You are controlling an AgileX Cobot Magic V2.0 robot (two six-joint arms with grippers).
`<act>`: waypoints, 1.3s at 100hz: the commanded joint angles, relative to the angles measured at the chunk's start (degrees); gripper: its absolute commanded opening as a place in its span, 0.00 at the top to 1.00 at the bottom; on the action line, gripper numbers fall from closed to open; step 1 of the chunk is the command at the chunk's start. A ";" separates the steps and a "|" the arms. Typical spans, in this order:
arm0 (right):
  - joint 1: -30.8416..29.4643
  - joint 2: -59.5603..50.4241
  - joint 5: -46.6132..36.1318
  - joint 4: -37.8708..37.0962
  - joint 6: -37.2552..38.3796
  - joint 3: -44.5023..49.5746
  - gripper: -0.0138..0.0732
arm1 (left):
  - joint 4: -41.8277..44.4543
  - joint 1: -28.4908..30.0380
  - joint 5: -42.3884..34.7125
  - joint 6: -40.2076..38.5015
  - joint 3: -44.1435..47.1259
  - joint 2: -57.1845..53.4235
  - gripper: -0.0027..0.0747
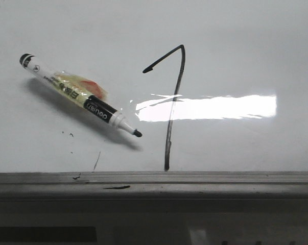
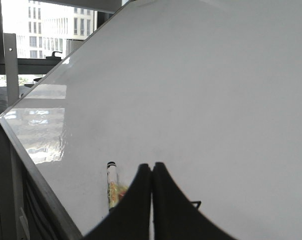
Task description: Write number 7 on whiteboard
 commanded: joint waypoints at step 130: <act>-0.19 -10.90 0.22 4.45 -0.30 4.26 0.92 | 15.90 4.84 -15.06 0.06 14.12 -1.20 0.99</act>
